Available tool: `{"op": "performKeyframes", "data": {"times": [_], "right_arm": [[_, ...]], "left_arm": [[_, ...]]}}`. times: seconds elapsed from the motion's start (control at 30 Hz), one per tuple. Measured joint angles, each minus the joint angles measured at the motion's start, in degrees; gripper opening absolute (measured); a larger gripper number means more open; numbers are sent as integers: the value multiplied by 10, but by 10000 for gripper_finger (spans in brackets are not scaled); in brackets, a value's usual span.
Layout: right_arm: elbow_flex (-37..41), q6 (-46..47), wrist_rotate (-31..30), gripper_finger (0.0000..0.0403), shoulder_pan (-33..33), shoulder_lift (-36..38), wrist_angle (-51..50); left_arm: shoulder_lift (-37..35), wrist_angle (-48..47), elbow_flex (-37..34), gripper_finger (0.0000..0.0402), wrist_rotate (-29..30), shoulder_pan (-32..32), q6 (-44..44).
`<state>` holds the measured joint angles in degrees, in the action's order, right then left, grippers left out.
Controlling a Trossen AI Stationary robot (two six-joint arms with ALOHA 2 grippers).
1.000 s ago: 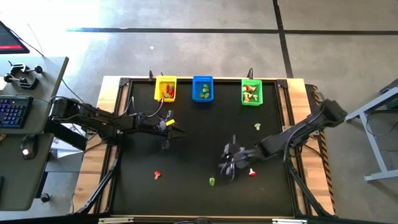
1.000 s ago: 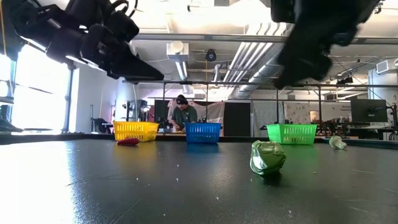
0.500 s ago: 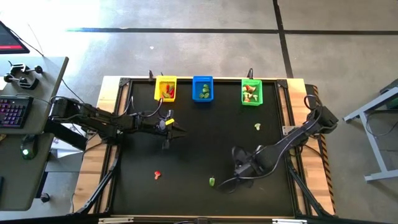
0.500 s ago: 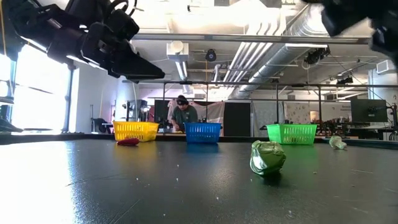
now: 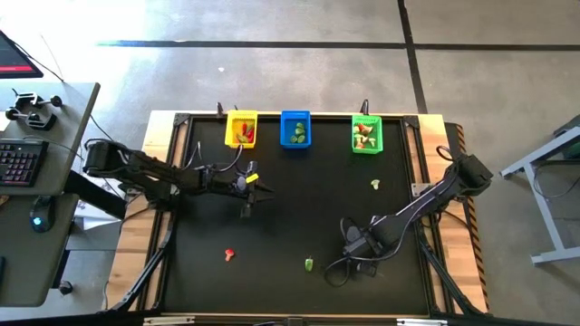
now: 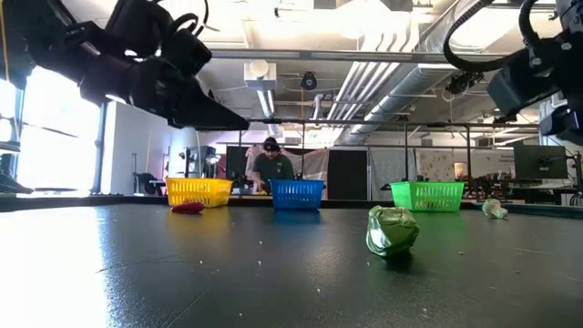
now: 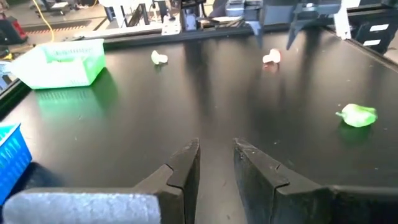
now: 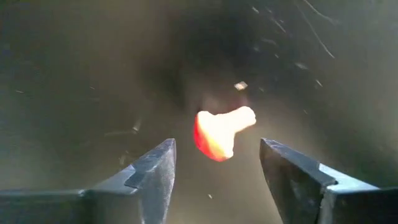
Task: Sort produce into baskets
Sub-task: Put the orange mushroom into the green bin
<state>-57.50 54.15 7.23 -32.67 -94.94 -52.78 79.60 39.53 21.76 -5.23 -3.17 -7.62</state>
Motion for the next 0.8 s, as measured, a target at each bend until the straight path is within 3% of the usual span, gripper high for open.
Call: {"op": "performKeyframes", "data": {"times": [0.23,0.63,0.8], "right_arm": [[24,-17,1,168,0,0,52],[22,-43,24,21,19,2,51],[-8,-56,33,5,65,31,60]], "left_arm": [[46,40,0,82,0,-15,4],[57,43,1,82,3,-32,14],[57,40,1,82,5,-32,16]]}}
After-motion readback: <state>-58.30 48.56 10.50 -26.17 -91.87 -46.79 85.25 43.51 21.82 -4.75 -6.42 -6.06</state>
